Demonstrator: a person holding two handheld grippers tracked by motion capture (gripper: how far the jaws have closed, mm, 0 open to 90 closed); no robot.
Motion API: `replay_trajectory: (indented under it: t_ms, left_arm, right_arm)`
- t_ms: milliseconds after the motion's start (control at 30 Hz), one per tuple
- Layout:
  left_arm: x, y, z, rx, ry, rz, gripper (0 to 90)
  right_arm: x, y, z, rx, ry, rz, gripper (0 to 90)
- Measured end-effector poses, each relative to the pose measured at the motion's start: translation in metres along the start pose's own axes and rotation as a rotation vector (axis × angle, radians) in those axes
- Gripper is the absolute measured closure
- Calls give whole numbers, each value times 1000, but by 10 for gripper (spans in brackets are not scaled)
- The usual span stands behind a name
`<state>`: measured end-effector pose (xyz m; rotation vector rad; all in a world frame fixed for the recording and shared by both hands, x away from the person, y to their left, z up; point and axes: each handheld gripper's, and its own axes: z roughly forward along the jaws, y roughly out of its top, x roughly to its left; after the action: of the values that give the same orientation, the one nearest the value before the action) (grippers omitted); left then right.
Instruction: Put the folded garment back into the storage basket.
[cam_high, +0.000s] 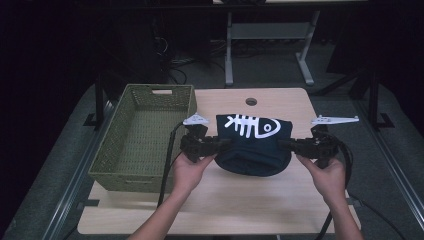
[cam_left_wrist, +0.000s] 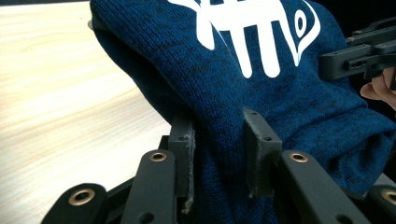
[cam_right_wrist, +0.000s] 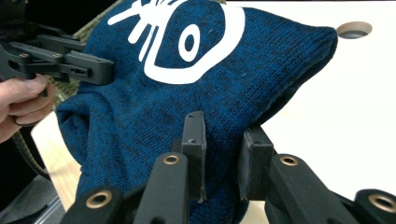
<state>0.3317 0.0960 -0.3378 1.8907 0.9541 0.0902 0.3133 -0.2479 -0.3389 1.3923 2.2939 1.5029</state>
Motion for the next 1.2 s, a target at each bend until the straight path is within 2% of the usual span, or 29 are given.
replay_trajectory:
  t_ms: [400,667,933,1200]
  left_arm:
    - [13,7,-18,-1,6,-10,680]
    - [21,11,-29,-10,18,-18,680]
    - [30,12,-37,-8,10,-36,679]
    - [37,18,-47,-8,21,-24,679]
  right_arm:
    - [11,15,10,-22,55,4,753]
    - [20,25,18,-23,65,-14,753]
    - [25,31,26,-24,74,-23,753]
    - [30,39,35,-21,84,-27,754]
